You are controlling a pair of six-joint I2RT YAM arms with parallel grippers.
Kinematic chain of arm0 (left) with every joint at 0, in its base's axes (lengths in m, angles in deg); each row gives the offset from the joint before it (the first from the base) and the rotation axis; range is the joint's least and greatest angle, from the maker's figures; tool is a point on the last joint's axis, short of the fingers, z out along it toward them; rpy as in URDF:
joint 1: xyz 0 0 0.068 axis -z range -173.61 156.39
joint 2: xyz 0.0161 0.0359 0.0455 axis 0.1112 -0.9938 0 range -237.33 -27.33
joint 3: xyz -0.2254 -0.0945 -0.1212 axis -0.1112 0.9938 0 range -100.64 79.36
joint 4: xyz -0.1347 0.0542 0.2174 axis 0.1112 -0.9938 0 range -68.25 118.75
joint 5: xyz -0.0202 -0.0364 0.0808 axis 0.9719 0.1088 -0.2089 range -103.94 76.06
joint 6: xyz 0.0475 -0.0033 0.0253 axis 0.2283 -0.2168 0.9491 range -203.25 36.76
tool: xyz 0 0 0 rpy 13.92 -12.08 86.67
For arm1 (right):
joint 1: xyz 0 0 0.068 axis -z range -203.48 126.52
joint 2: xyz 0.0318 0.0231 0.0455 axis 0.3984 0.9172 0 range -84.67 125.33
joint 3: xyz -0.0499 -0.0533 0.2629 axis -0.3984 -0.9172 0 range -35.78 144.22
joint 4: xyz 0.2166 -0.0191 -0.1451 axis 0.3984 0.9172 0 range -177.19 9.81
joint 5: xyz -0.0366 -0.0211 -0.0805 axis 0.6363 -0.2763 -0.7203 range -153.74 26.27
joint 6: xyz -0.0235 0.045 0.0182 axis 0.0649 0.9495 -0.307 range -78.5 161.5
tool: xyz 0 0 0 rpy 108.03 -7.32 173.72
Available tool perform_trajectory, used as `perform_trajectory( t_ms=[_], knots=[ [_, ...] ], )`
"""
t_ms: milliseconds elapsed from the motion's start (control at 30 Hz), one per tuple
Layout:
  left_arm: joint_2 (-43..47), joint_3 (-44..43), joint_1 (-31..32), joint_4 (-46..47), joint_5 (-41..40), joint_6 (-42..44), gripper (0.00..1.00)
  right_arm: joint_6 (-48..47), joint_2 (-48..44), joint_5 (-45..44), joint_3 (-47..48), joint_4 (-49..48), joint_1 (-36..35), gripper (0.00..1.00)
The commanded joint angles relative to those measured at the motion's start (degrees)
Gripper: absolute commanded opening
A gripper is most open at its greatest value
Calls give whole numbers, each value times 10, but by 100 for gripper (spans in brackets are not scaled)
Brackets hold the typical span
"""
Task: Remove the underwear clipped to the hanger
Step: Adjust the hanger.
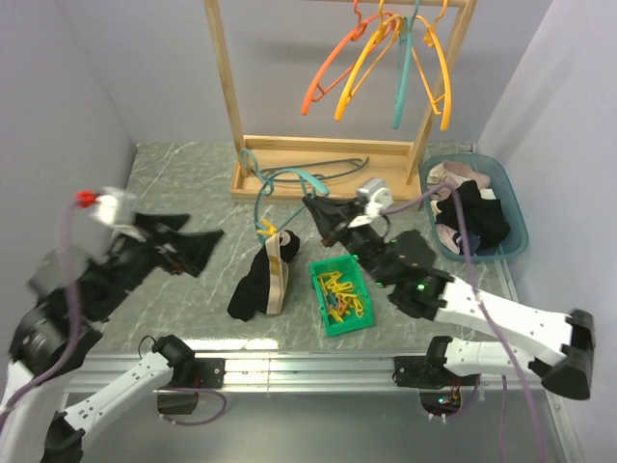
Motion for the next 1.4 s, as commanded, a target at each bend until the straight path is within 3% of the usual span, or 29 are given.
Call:
perform_trajectory(
  t_ms=[0,167,433,667,800,933,1133,1367],
  knots=[
    [-42,32,0,-55,150,72,99,54,-56,163,17,92,19,0],
    [-62,51,0,-106,236,155,99,105,-81,276,57,198,60,0],
    [-1,55,20,-119,272,223,99,156,-117,301,60,245,76,0],
    [20,109,61,-132,377,272,99,199,-95,341,120,304,82,0],
    [-29,99,93,-139,359,268,99,238,-78,329,155,321,82,0],
    [-87,85,140,-150,292,261,99,257,-46,361,216,358,82,0],
    [-124,81,162,-148,211,254,100,267,-40,385,228,369,82,0],
    [-167,70,188,-154,190,257,99,263,-39,393,234,386,82,0]
  ],
)
